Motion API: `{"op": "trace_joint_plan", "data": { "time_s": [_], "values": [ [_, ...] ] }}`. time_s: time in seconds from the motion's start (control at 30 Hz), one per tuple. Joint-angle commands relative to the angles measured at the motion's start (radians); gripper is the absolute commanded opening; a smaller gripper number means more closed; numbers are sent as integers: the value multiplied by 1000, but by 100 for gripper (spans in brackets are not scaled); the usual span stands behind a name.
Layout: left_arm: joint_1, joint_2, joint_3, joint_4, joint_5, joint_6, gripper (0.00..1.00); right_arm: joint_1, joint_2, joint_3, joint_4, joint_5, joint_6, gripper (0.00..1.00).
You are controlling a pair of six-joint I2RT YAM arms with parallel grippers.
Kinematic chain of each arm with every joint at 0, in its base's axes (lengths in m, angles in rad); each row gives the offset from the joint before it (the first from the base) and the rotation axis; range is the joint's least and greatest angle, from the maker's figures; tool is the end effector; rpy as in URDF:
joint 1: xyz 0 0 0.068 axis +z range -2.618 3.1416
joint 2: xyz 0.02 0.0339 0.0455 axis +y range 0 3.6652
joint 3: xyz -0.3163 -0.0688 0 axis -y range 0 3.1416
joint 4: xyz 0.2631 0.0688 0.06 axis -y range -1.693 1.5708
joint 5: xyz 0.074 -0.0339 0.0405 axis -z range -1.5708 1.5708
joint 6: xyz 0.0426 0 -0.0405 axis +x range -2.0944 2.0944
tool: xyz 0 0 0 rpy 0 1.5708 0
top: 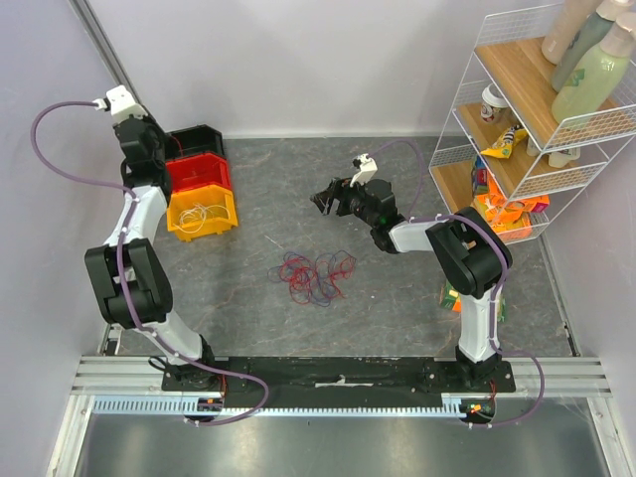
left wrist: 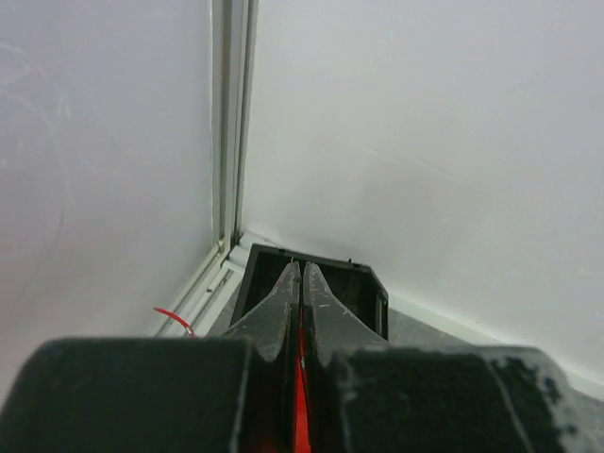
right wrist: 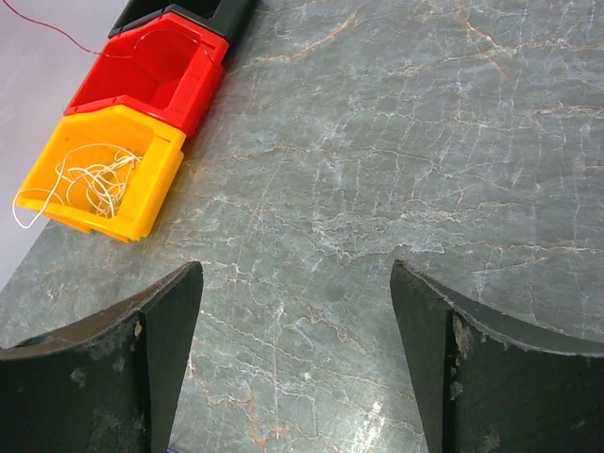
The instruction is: Untangle the cables
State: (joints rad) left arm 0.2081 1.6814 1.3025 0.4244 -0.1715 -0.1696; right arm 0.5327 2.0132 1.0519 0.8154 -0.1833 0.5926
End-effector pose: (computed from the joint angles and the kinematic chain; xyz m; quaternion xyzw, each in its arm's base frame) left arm 0.4265 0.0975 0.3916 -0.1900 0.6644 0.0730 0.7191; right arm 0.4008 0.2453 0.2011 -0.0372 0.7550 0.4058 0.5137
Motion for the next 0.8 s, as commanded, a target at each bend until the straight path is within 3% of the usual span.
{"op": "trace_joint_plan", "data": {
  "time_s": [0.0, 0.1, 0.3, 0.37, 0.5, 0.77],
  "values": [
    [4, -58, 63, 34, -42, 36, 2, -4, 16, 36, 59, -5, 7, 88],
    [7, -106, 69, 27, 31, -31, 2, -4, 18, 39, 62, -8, 9, 88],
    [11, -52, 216, 100, 547, -310, 2, -4, 27, 43, 67, -16, 18, 88],
    [13, -20, 247, 172, 631, -383, 2, -5, 21, 39, 70, -13, 16, 88],
    [16, -17, 268, 97, 531, -332, 2, -4, 13, 28, 71, -13, 12, 88],
    [48, 9, 278, 7, 481, -309, 2, -5, 18, 36, 73, -19, 13, 88]
  ]
}}
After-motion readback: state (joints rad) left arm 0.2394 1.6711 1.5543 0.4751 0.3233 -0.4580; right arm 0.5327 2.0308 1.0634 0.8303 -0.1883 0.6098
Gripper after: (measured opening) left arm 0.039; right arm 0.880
